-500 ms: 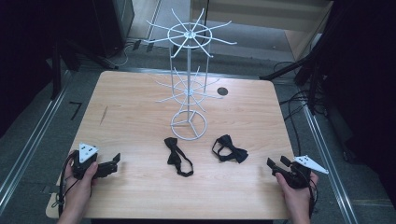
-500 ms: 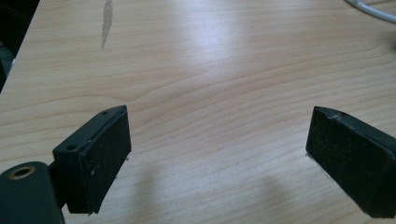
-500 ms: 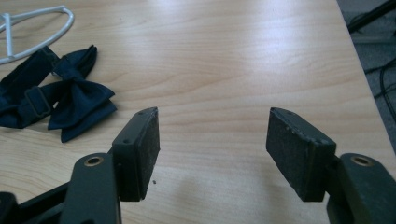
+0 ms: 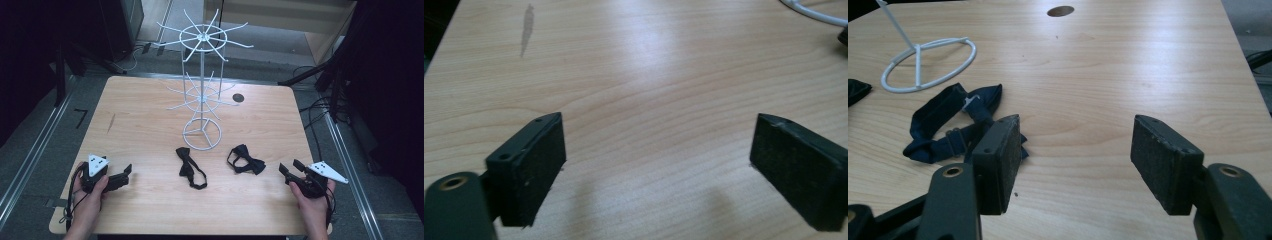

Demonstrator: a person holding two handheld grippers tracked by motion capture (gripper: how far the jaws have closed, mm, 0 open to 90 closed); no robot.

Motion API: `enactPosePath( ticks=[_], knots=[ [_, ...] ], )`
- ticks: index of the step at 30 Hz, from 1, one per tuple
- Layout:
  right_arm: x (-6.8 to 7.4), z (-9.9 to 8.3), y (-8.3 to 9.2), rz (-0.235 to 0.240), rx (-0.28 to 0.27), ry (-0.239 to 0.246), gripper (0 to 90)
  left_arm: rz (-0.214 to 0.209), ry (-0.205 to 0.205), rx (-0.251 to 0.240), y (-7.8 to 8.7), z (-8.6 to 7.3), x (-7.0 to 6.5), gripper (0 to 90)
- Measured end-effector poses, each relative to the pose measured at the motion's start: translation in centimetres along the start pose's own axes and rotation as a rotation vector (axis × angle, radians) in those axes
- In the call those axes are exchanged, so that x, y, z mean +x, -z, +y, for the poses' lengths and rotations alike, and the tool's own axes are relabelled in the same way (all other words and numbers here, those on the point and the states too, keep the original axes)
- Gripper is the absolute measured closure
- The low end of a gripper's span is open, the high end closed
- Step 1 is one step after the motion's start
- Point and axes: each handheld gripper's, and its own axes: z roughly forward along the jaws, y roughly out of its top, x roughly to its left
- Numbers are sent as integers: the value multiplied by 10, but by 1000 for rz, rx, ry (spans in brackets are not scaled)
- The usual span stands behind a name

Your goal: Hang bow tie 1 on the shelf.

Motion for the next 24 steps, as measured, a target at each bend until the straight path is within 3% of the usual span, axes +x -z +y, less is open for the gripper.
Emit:
enactPosePath(
  ticks=[4,8,14,24],
  knots=[
    [7,7,-7,7,-5,18,384,-11,1,-15,3,-2,0,43],
    [14,14,-12,40,-3,-14,385,-10,12,-37,5,-3,1,42],
    [39,31,-22,75,-10,57,394,-14,21,-40,5,-3,2,42],
    [51,37,-37,85,15,79,419,-39,37,-36,6,-4,4,43]
  ],
)
